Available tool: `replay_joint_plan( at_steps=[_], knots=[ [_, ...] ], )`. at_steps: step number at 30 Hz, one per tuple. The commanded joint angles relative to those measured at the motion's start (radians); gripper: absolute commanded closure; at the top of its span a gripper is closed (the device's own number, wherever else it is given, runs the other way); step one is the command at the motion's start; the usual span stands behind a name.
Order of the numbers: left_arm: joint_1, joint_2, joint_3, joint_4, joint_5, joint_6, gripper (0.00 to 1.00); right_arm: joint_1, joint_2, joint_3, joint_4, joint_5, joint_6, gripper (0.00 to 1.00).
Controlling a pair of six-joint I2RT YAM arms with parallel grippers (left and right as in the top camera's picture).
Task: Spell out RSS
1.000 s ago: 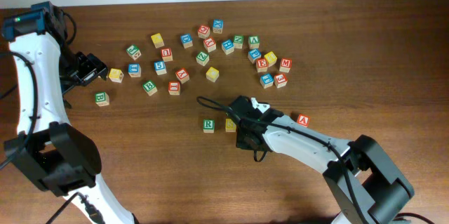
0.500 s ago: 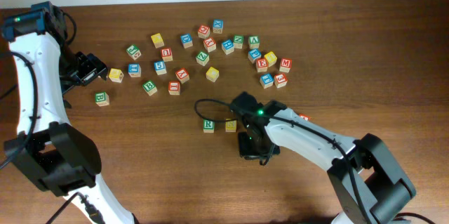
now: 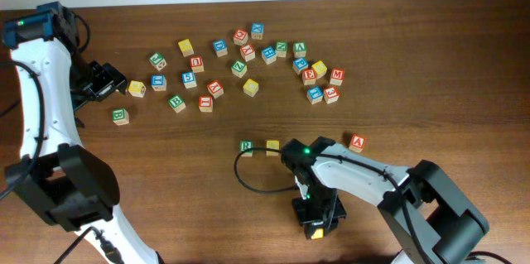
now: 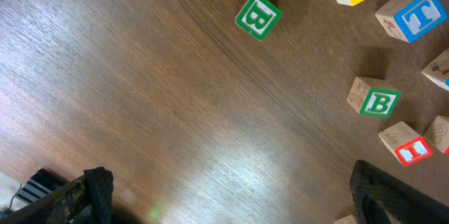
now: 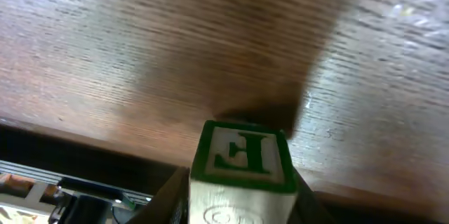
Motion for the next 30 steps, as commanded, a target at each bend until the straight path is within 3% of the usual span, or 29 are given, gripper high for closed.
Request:
replay_joint_plan(
  at_steps=[1, 4, 8, 11, 15, 19, 22, 23, 26, 30],
  knots=[
    [0.007, -0.004, 0.001, -0.001, -0.012, -0.002, 0.01, -0.014, -0.006, -0.008, 0.047, -0.019, -0.005, 0.70],
    [0.007, -0.004, 0.001, -0.001, -0.012, -0.002, 0.01, -0.073, -0.006, -0.003, 0.066, -0.017, -0.005, 0.71],
    [0.007, -0.004, 0.001, -0.001, -0.012, -0.002, 0.01, -0.163, -0.006, 0.012, 0.048, -0.022, -0.041, 0.84],
    [0.007, -0.004, 0.001, -0.001, -0.012, -0.002, 0.01, -0.200, -0.006, 0.027, 0.048, -0.034, -0.059, 0.87],
    [0.007, -0.004, 0.001, -0.001, -0.012, -0.002, 0.01, -0.320, -0.006, 0.079, 0.133, -0.380, -0.267, 0.88],
    [0.007, -0.004, 0.001, -0.001, -0.012, -0.002, 0.01, -0.492, -0.006, 0.078, 0.198, -0.524, -0.185, 0.87],
    [0.007, -0.004, 0.001, -0.001, -0.012, -0.002, 0.01, -0.556, -0.004, 0.068, 0.194, -0.685, -0.175, 0.73],
    [0.007, -0.004, 0.001, -0.001, -0.012, -0.002, 0.01, -0.558, -0.004, 0.068, 0.194, -0.713, -0.175, 0.65],
    [0.007, -0.004, 0.001, -0.001, -0.012, -0.002, 0.01, -0.558, -0.004, 0.068, 0.194, -0.586, -0.175, 0.41],
    [0.007, -0.004, 0.001, -0.001, -0.012, -0.002, 0.01, -0.557, -0.011, 0.109, 0.142, -0.320, -0.134, 0.38]
  ],
)
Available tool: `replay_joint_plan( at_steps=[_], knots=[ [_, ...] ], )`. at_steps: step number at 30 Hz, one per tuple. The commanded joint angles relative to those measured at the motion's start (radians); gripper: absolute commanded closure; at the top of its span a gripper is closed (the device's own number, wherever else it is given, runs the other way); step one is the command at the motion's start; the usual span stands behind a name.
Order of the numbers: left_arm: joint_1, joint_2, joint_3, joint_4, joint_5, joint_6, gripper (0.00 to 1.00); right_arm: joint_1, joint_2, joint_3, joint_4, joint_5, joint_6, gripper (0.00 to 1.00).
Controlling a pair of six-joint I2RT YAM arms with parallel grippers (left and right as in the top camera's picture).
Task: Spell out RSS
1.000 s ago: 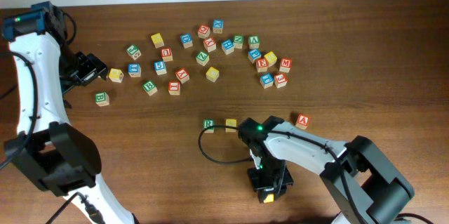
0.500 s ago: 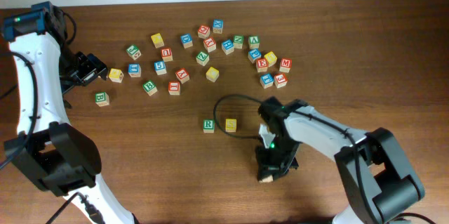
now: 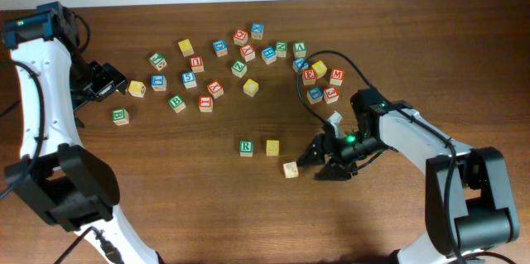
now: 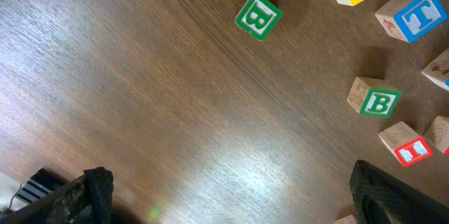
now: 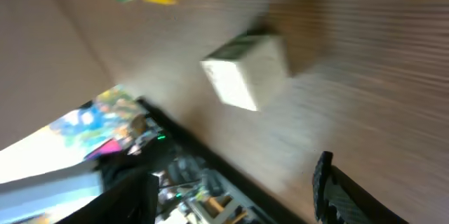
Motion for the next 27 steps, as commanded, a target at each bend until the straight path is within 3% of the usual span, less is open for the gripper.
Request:
replay_joint_plan(
  at_steps=[1, 4, 7, 10, 12, 14, 16, 19, 22, 23, 24, 27],
  knots=[
    [0.007, -0.004, 0.001, -0.001, -0.012, -0.002, 0.01, 0.000, -0.018, 0.060, -0.055, 0.204, 0.008, 0.38],
    [0.007, -0.004, 0.001, -0.001, -0.012, -0.002, 0.01, 0.092, -0.086, 0.119, -0.129, 0.443, -0.006, 0.38],
    [0.007, -0.004, 0.001, -0.001, -0.012, -0.002, 0.01, 0.247, -0.118, 0.121, -0.091, 0.627, 0.209, 0.39],
    [0.007, -0.004, 0.001, -0.001, -0.012, -0.002, 0.01, 0.428, -0.117, 0.121, -0.013, 0.946, 0.200, 0.37],
    [0.007, -0.004, 0.001, -0.001, -0.012, -0.002, 0.01, 0.517, -0.117, 0.121, 0.005, 1.068, 0.062, 0.36],
    [0.007, -0.004, 0.001, -0.001, -0.012, -0.002, 0.01, 0.581, -0.117, 0.121, 0.049, 1.067, -0.119, 0.29],
    [0.007, -0.004, 0.001, -0.001, -0.012, -0.002, 0.01, 0.622, -0.117, 0.121, 0.104, 1.067, -0.320, 0.29],
    [0.007, -0.004, 0.001, -0.001, -0.012, -0.002, 0.01, 0.639, -0.114, 0.120, 0.139, 0.918, -0.634, 0.30],
    [0.007, -0.004, 0.001, -0.001, -0.012, -0.002, 0.01, 0.639, -0.082, 0.119, 0.145, 0.835, -0.701, 0.30],
    [0.007, -0.004, 0.001, -0.001, -0.012, -0.002, 0.01, 0.639, -0.065, 0.119, 0.153, 0.834, -0.700, 0.36],
    [0.007, -0.004, 0.001, -0.001, -0.012, -0.002, 0.01, 0.639, -0.048, 0.119, 0.152, 0.834, -0.700, 0.48],
    [0.007, -0.004, 0.001, -0.001, -0.012, -0.002, 0.01, 0.638, -0.018, 0.119, 0.143, 0.845, -0.700, 0.41]
  ],
)
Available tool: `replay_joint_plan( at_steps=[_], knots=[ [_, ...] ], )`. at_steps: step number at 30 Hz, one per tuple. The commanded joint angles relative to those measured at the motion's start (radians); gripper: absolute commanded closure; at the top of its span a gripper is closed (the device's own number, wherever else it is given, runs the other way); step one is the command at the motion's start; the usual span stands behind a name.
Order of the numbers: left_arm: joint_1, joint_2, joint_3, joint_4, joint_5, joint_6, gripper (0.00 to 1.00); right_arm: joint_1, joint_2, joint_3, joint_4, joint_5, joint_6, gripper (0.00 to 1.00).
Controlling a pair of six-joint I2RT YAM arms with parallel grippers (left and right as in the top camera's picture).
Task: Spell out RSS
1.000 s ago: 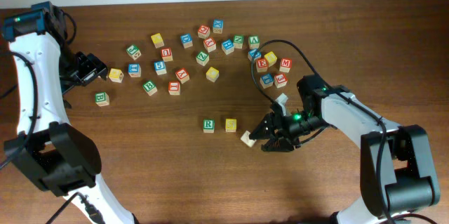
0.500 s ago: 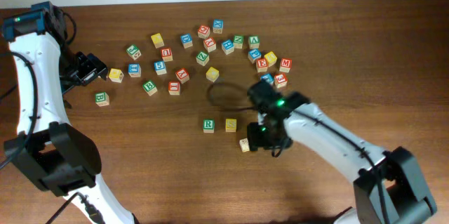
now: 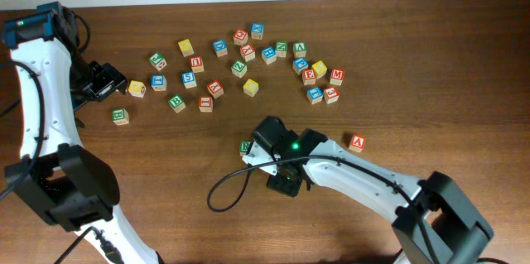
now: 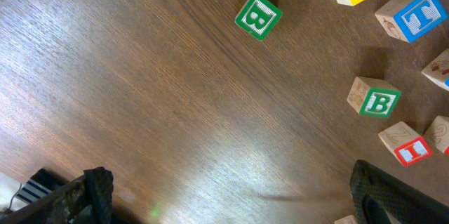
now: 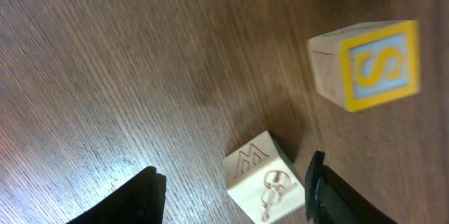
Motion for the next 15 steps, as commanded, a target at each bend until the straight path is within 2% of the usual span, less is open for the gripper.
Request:
replay_joint_plan(
  at_steps=[1, 6, 9, 12, 15],
  knots=[
    [0.007, -0.004, 0.001, -0.001, -0.012, -0.002, 0.01, 0.005, 0.028, 0.012, -0.007, 0.015, -0.016, 0.40],
    [0.007, -0.004, 0.001, -0.001, -0.012, -0.002, 0.01, 0.005, 0.033, 0.012, -0.055, 0.028, -0.005, 0.39],
    [0.007, -0.004, 0.001, -0.001, -0.012, -0.002, 0.01, 0.005, 0.033, 0.013, -0.122, 0.032, 0.138, 0.36],
    [0.007, -0.004, 0.001, -0.001, -0.012, -0.002, 0.01, 0.005, 0.033, 0.013, -0.116, 0.031, 0.151, 0.31],
    [0.007, -0.004, 0.001, -0.001, -0.012, -0.002, 0.01, 0.005, 0.033, 0.013, -0.063, 0.032, 0.231, 0.32]
  ],
)
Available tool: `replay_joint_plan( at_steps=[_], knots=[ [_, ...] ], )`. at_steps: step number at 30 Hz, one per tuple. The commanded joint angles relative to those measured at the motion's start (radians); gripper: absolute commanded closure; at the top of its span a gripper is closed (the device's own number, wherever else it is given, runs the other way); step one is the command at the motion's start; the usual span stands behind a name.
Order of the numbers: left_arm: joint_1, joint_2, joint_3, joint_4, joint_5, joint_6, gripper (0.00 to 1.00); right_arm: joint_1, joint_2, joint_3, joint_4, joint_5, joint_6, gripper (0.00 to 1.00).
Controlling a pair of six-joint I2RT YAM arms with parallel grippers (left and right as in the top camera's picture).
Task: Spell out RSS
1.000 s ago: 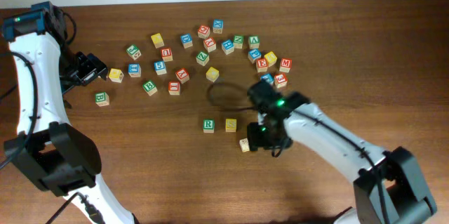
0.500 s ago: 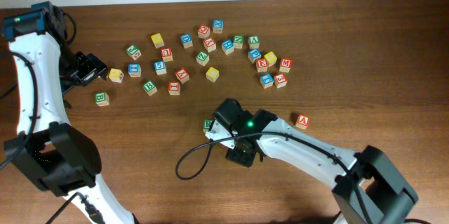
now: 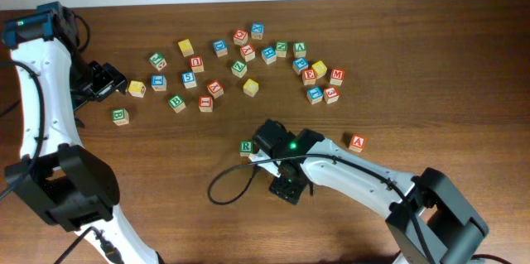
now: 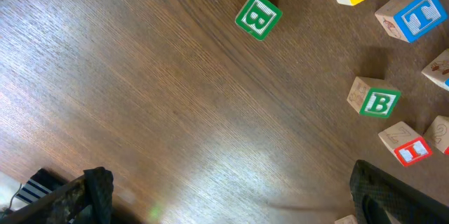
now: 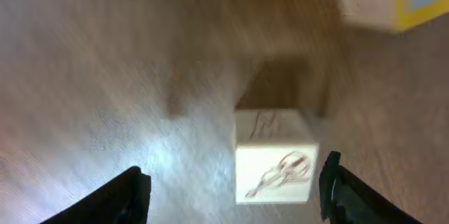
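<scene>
A green R block (image 3: 246, 147) lies mid-table. To its right, the yellow block with a blue S shows at the top right of the blurred right wrist view; my right arm hides it from overhead. My right gripper (image 5: 235, 190) (image 3: 286, 187) is open just above a pale block with a line drawing (image 5: 273, 164), which sits between its fingers, nearer the right one. My left gripper (image 4: 231, 196) (image 3: 103, 82) is open over bare wood at the far left, holding nothing.
Several letter blocks lie scattered across the back of the table (image 3: 431, 40), and a red A block (image 3: 357, 141) sits alone at the right. A green B block (image 4: 257, 15), a second green B (image 4: 375, 100) and a blue T block (image 4: 414, 13) lie ahead of the left gripper.
The right gripper has come closer to the pale block, which now fills more of the right wrist view between the open fingers. The left arm has not moved.
The right gripper was shut on a block with a green F face near the table's front edge. Then it was open to the right of a pale block lying below the R and S blocks. Later it stood open above that block, and now closer.
</scene>
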Motion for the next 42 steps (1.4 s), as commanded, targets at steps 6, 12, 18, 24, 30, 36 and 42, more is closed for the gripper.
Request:
replay_joint_plan(
  at_steps=[6, 12, 18, 24, 30, 36, 42],
  knots=[
    [0.007, -0.004, 0.001, -0.001, -0.012, -0.002, 0.01, -0.069, 0.014, -0.011, 0.005, 0.005, 0.070, 0.43],
    [0.007, -0.004, 0.001, -0.001, -0.012, -0.002, 0.01, -0.113, 0.014, -0.017, 0.050, -0.075, 0.070, 0.56],
    [0.007, -0.004, 0.001, -0.001, -0.012, -0.002, 0.01, -0.113, 0.014, -0.017, 0.048, -0.105, 0.089, 0.63],
    [0.007, -0.004, 0.001, -0.001, -0.012, -0.002, 0.01, -0.312, 0.014, -0.018, 0.030, -0.292, 0.088, 0.75],
    [0.007, -0.004, 0.001, -0.001, -0.012, -0.002, 0.01, -0.479, 0.014, -0.032, 0.057, -0.526, 0.079, 0.74],
    [0.007, -0.004, 0.001, -0.001, -0.012, -0.002, 0.01, -0.672, 0.014, -0.143, 0.149, -0.905, 0.024, 0.75],
    [0.007, -0.004, 0.001, -0.001, -0.012, -0.002, 0.01, -0.759, 0.014, -0.241, 0.171, -0.853, 0.036, 0.71]
  ],
)
